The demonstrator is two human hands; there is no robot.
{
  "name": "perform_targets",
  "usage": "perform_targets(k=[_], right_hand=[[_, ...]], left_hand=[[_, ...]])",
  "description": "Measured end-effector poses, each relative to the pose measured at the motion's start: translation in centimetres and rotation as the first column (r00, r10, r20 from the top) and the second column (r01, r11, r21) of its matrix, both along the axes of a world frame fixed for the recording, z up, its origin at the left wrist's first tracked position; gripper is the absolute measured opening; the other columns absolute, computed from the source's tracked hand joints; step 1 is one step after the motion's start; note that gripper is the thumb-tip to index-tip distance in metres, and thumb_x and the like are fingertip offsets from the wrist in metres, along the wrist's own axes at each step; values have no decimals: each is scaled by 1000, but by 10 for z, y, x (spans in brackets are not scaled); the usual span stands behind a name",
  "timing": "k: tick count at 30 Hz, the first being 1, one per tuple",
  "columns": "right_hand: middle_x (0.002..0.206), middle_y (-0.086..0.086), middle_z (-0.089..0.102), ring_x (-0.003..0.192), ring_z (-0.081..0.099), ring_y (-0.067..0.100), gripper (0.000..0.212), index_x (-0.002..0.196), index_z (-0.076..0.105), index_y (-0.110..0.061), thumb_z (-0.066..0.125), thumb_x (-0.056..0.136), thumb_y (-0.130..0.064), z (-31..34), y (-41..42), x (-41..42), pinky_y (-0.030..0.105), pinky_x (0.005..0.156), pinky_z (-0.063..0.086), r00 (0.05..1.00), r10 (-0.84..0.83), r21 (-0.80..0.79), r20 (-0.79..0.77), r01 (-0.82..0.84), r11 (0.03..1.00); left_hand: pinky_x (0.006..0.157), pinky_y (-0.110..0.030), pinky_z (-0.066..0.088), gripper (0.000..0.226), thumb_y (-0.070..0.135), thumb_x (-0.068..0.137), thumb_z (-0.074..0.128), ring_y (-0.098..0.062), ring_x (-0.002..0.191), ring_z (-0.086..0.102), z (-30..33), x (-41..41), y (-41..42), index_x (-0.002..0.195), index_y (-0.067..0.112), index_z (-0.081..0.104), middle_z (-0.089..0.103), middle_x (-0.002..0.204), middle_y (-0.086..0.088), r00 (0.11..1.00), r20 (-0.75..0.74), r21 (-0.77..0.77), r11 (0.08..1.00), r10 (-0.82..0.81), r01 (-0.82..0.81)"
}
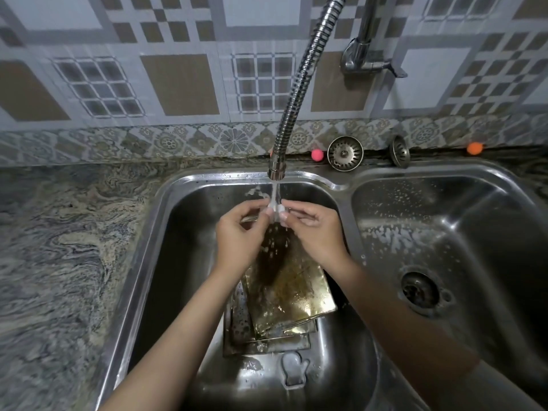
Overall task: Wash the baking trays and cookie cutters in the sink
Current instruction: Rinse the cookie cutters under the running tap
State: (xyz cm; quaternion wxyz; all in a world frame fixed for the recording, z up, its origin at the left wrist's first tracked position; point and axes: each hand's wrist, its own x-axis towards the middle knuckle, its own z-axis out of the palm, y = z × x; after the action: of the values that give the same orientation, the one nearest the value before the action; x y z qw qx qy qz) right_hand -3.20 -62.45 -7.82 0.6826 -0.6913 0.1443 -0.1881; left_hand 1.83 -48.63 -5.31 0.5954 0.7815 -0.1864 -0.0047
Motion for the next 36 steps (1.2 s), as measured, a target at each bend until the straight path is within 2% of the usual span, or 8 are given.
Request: perform_targets(k=[5, 10, 15, 20, 24, 28, 32, 36], right_hand=[[99, 5, 73, 87, 71, 10, 28, 111, 70, -3, 70, 83, -2, 6, 9, -2, 21, 79, 55, 1000, 12, 5, 20, -13, 1000], [90, 0, 74, 83, 72, 13, 25, 102, 72, -18, 72, 82, -4, 8, 17, -1, 24, 79, 57, 1000, 17, 35, 17, -17, 999], [90, 2, 74, 85, 72, 14, 25, 101, 72, -17, 72, 81, -2, 6, 14, -3, 27, 82, 56, 999, 6, 46, 38, -8, 999], [92, 5, 74, 86, 71, 15, 25, 98, 71, -17, 73, 80, 1, 9, 1, -12, 26, 82, 56, 997, -54, 64, 56, 50, 997], [95, 5, 74, 91, 71, 17, 25, 98, 72, -17, 74, 79, -1, 9, -11, -20, 28, 84, 56, 994, -92, 57, 59, 89, 994], [96, 7, 74, 92, 71, 22, 25, 97, 72, -19, 74, 79, -2, 7, -14, -21, 35, 87, 56, 992, -112, 60, 61, 109, 992], [93, 5, 74, 91, 71, 24, 26, 93, 73, -25, 75, 79, -4, 7, -10, -16, 39, 87, 56, 994, -89, 66, 70, 84, 994], [91, 7, 74, 83, 72, 21, 24, 97, 72, -17, 73, 80, 0, 11, 1, -7, 35, 81, 58, 997, -16, 82, 80, 10, 997]], left_hand=[[82, -36, 57, 17, 12, 86, 67, -9, 89, 69, 1, -2, 7, 102, 15, 72, 72, 96, 6, 999, 7, -21, 999, 43, -43], [81, -39, 57, 16, 12, 86, 67, -12, 89, 69, 2, -2, 15, 100, 18, 70, 72, 96, 5, 998, -4, -28, 998, 61, -61], [78, -46, 57, 15, 13, 86, 67, -14, 90, 69, 0, -2, 10, 100, 17, 72, 72, 96, 4, 998, -32, -41, 997, 62, -63], [81, -26, 54, 17, 8, 86, 67, -8, 89, 68, 2, -9, -9, 100, 16, 71, 72, 93, 6, 999, -46, -72, 997, 15, -18], [79, -22, 53, 17, 7, 86, 67, -9, 86, 67, 3, -12, -23, 101, 15, 70, 72, 93, 2, 997, -77, -94, 996, -14, 7], [72, -14, 50, 15, 7, 85, 68, -2, 76, 62, 5, -14, -28, 98, 13, 71, 70, 87, 4, 997, -77, -97, 995, -1, -6], [75, -39, 56, 11, 10, 83, 71, -13, 73, 64, 3, -9, -20, 93, 13, 73, 72, 81, -1, 989, -147, -142, 989, 23, -45], [80, -57, 55, 7, 18, 81, 73, -30, 83, 70, 5, 1, -2, 87, 15, 76, 74, 83, -8, 974, -225, -151, 987, 16, -51]])
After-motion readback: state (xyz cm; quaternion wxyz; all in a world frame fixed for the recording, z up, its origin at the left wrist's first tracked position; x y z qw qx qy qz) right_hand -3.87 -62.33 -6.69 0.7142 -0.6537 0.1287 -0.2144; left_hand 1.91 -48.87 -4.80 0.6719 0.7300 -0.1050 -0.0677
